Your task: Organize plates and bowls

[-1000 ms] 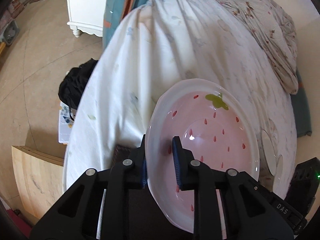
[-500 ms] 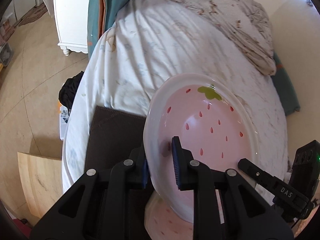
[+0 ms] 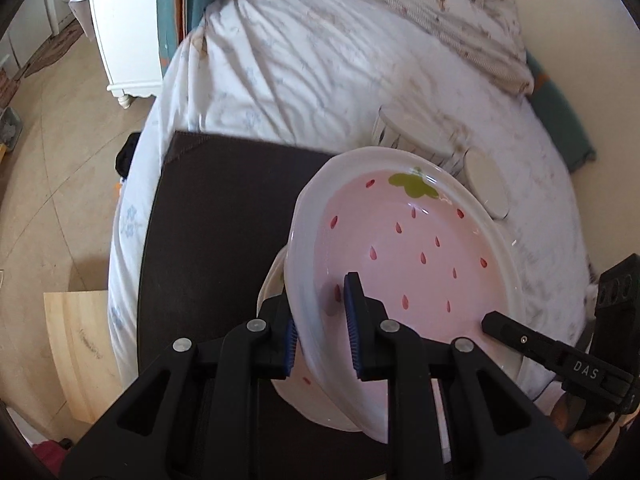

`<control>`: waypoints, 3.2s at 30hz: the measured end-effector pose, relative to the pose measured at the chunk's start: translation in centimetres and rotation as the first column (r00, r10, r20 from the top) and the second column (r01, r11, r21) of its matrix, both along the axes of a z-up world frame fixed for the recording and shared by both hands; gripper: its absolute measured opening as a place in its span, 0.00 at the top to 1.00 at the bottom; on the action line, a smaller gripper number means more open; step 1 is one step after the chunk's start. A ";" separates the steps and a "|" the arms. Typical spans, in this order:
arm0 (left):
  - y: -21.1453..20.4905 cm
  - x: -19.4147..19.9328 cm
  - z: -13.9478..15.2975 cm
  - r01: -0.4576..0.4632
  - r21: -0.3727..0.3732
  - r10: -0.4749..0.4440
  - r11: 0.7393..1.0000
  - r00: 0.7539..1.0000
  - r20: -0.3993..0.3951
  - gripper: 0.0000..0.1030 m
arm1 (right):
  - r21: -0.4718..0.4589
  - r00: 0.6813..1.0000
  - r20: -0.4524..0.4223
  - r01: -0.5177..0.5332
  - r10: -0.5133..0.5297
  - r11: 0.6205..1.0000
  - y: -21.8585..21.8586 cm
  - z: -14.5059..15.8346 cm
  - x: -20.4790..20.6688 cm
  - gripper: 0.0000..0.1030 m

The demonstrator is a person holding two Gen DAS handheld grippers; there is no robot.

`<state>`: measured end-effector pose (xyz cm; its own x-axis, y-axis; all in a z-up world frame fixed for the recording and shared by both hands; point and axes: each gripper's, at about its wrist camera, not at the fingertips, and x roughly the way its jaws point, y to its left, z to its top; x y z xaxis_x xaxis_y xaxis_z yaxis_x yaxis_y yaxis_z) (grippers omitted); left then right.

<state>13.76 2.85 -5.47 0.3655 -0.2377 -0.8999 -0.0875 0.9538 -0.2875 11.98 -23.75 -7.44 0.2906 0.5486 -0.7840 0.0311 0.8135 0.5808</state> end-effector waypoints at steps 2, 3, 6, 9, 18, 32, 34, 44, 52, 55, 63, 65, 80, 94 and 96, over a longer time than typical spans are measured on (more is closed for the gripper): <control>0.2 -0.1 -1.2 -0.003 0.001 0.003 1.000 1.000 -0.030 0.83 | 0.008 0.999 -0.035 0.013 -0.012 1.000 0.0 -1.2 -0.2 0.86; 0.3 -0.2 -1.5 -0.003 -0.002 0.003 1.000 1.000 -0.031 0.83 | -0.004 0.999 -0.045 0.007 -0.008 1.000 0.2 -1.6 -0.3 0.86; 0.1 -0.3 -1.9 0.007 0.037 -0.007 0.999 1.000 -0.025 0.83 | -0.016 0.998 -0.061 -0.021 0.020 1.000 0.8 -2.5 -0.5 0.85; 0.2 -0.4 -2.7 0.015 0.035 -0.013 0.999 0.999 -0.049 0.83 | -0.019 0.997 -0.074 -0.034 0.032 0.999 1.1 -3.2 -0.8 0.84; 0.4 -0.5 -4.2 0.032 0.024 -0.030 0.999 0.997 -0.065 0.82 | -0.037 0.995 -0.093 -0.034 0.030 0.999 1.1 -4.4 -1.1 0.85; -1.5 -1.1 -4.2 0.150 0.153 -0.141 0.977 0.988 -0.068 0.80 | -0.047 0.990 -0.138 -0.015 0.009 0.999 0.3 -5.4 -1.6 0.84; -1.3 -1.0 -4.2 0.148 0.148 -0.138 0.978 0.988 -0.076 0.80 | -0.047 0.991 -0.136 -0.017 0.010 0.999 0.3 -5.4 -1.5 0.84; -0.8 -1.3 -3.8 0.145 0.129 -0.133 0.981 0.986 -0.101 0.80 | -0.062 0.993 -0.120 -0.017 0.009 0.998 0.7 -5.3 -1.7 0.84; -1.3 -1.7 -4.7 0.130 0.233 -0.094 0.964 0.983 -0.157 0.79 | 0.005 0.993 -0.115 0.030 -0.029 1.000 -0.2 -6.0 -2.6 0.90; -1.2 -1.7 -4.9 0.079 0.238 -0.037 0.968 0.984 -0.175 0.78 | -0.020 0.995 -0.104 0.009 -0.011 1.000 0.2 -5.7 -2.7 0.90; -2.4 -1.5 -5.7 -0.046 0.287 0.116 0.957 0.966 -0.230 0.71 | -0.010 0.993 -0.114 -0.024 0.023 1.000 0.1 -5.8 -2.4 0.89; -2.6 -1.5 -5.9 -0.086 0.301 0.160 0.950 0.960 -0.229 0.69 | -0.006 0.992 -0.120 -0.032 0.031 0.999 0.2 -5.8 -2.3 0.89; -4.3 -1.0 -6.4 -0.091 0.416 0.197 0.905 0.956 -0.219 0.60 | 0.033 0.989 -0.090 -0.115 0.117 0.993 -0.1 -6.0 -1.8 0.87; -4.7 -1.0 -6.4 -0.031 0.410 0.129 0.911 0.968 -0.214 0.57 | 0.025 0.984 -0.148 -0.096 0.099 0.995 -0.5 -5.3 -1.7 0.84; -4.6 -1.0 -6.4 -0.035 0.399 0.130 0.916 0.969 -0.212 0.56 | -0.005 0.985 -0.134 -0.112 0.110 0.994 -0.5 -4.9 -1.9 0.84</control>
